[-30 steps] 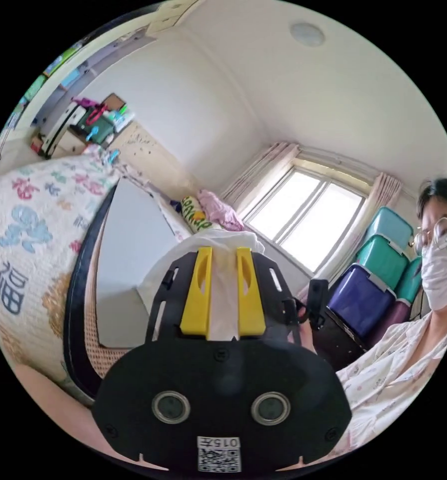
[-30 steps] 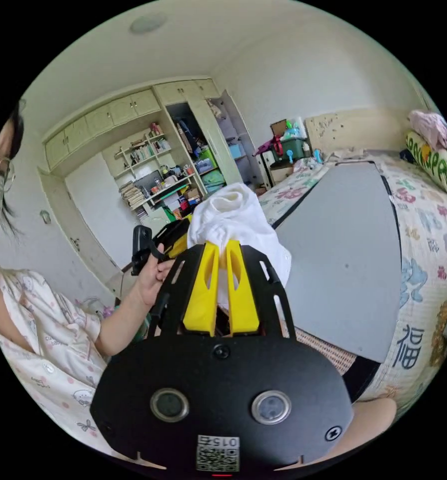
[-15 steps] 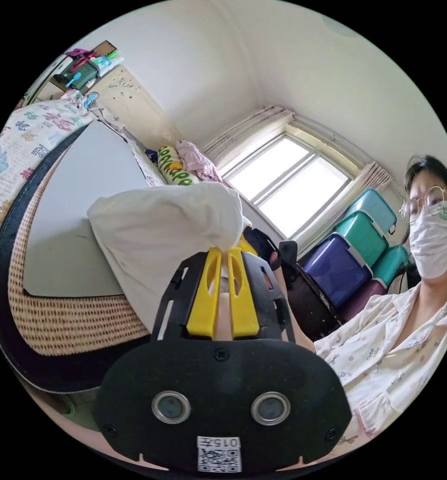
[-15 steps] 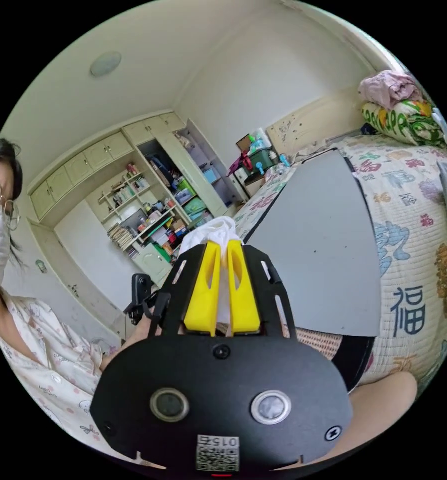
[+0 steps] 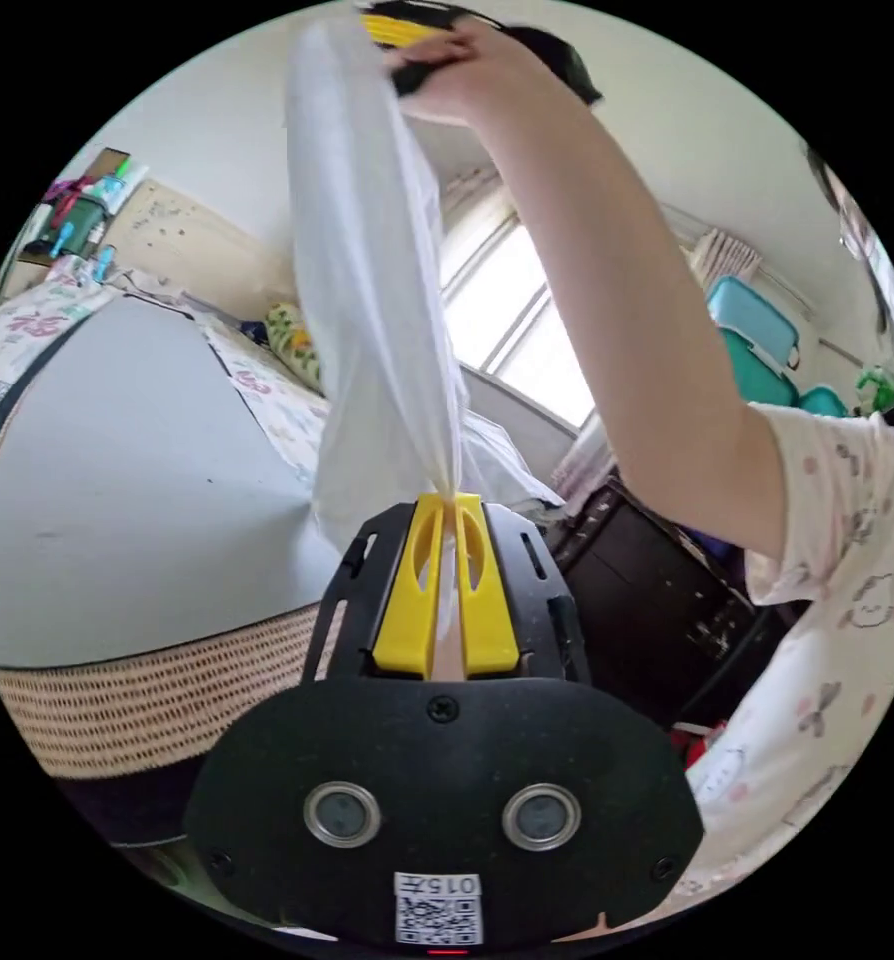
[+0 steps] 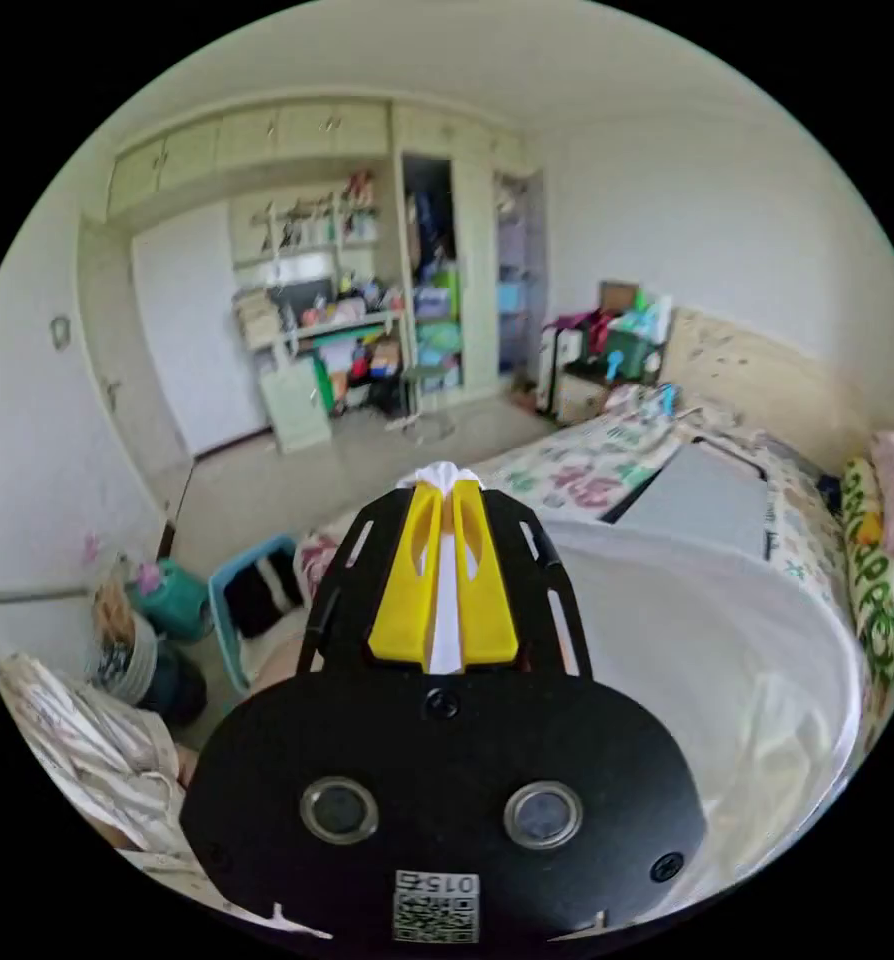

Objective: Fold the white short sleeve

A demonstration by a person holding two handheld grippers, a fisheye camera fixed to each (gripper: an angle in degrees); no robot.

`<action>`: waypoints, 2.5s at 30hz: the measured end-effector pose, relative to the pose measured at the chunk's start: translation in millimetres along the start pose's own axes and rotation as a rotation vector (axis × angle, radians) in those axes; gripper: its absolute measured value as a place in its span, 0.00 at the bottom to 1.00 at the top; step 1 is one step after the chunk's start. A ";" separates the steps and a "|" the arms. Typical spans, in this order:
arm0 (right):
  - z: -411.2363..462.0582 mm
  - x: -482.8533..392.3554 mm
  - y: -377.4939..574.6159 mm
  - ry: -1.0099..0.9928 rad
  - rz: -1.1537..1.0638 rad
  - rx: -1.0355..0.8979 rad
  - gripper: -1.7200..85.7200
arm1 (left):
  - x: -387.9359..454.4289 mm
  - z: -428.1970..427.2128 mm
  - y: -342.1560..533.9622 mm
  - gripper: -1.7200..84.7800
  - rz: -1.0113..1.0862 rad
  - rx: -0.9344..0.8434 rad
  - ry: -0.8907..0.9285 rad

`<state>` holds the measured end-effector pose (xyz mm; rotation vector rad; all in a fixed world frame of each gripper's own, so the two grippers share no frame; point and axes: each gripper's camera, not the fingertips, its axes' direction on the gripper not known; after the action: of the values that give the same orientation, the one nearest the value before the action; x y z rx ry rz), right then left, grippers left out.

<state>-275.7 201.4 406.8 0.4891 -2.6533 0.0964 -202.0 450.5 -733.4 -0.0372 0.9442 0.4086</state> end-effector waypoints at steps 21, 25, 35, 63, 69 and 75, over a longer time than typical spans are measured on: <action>-8.8 26.6 146.1 -0.271 0.174 -0.155 0.09 | -132.2 51.8 11.7 0.12 0.211 -0.575 0.068; -50.4 36.8 132.9 -0.161 0.166 -0.073 0.10 | -182.0 82.8 -11.2 0.14 0.099 -0.407 -0.127; -69.9 125.5 143.4 -0.154 0.422 -0.014 0.09 | -241.5 60.4 18.4 0.13 -0.159 -0.020 -0.673; -2.1 213.7 95.5 0.092 0.664 0.010 0.04 | -240.1 23.6 0.5 0.16 -0.037 0.265 -0.618; 91.5 93.7 74.7 -0.205 0.409 -0.145 0.05 | -290.8 108.9 -24.4 0.19 -0.056 0.011 -0.332; 68.8 43.5 133.4 -0.352 0.259 -0.175 0.08 | -303.6 165.3 15.1 0.22 -0.004 -0.240 -0.299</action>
<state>-387.7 302.1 365.0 0.1095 -3.0220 -0.1579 -235.2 400.4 -392.6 -0.1917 0.5969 0.5063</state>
